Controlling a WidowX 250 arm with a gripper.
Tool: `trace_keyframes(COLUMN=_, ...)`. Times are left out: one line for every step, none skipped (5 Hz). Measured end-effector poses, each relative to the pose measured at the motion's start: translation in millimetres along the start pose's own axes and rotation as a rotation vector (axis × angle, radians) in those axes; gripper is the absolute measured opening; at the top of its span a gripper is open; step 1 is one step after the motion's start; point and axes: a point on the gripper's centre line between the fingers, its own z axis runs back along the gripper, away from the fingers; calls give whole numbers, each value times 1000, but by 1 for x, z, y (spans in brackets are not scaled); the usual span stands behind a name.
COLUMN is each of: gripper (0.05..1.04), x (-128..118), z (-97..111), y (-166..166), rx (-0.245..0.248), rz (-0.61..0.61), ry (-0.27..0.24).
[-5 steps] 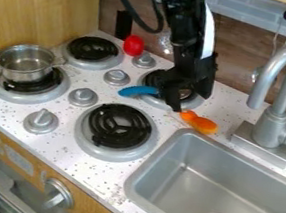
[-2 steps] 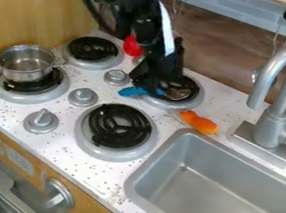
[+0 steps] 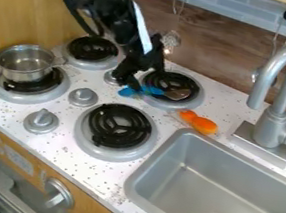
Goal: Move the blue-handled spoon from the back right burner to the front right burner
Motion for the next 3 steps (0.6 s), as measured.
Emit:
trace_keyframes(gripper=989, x=-5, z=-18, y=-8, rx=-31, rz=26, ry=-7)
trace_keyframes(gripper=989, x=-16, z=-33, y=-9, rx=-79, rz=35, ry=31)
trace_keyframes(gripper=989, x=-15, z=-45, y=-12, rx=-106, rz=42, ry=36)
